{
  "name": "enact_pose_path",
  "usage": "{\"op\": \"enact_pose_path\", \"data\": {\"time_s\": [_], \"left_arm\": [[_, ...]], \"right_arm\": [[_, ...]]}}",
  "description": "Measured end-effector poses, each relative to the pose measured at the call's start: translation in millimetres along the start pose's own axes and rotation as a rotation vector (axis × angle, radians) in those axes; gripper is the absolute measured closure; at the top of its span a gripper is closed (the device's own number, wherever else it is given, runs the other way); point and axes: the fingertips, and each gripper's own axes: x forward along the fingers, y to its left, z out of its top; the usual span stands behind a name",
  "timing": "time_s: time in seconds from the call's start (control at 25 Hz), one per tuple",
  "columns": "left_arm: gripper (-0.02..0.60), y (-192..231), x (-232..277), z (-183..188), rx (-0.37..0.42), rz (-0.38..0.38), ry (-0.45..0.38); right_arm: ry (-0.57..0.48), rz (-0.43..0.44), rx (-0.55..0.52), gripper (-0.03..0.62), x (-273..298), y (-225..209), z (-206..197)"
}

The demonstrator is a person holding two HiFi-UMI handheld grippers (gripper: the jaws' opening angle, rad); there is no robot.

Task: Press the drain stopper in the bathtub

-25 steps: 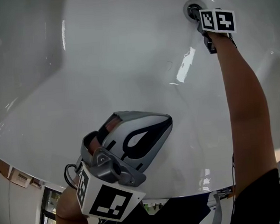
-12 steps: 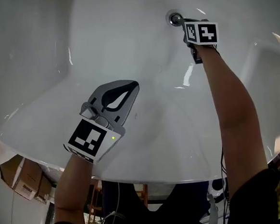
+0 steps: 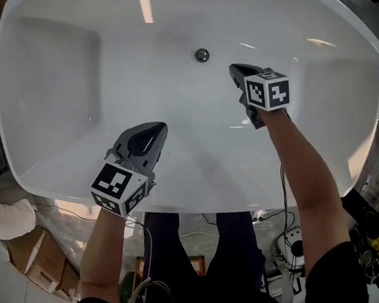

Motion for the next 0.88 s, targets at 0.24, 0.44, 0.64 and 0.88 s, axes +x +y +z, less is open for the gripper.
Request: {"op": "enact_pose_path", "data": {"time_s": [0.24, 0.44, 0.64, 0.88], "left_arm": [[0.572, -54, -13, 27, -0.022, -0.041, -0.03], [0.572, -88, -37, 48, -0.002, -0.048, -0.043], [0.572, -124, -71, 81, 0.048, -0.065, -0.074], [0.572, -167, -108, 125, 0.115, -0.102, -0.14]], "right_arm": [[-0.144, 0.039, 0.094, 0.579, -115, 28, 8], [-0.28, 0.072, 0.133, 0.579, -201, 58, 27], [-0.431, 0.094, 0.09, 0.579, -288, 101, 59], [-0.552, 0.101, 0.052, 0.579, -371, 144, 77]]}}
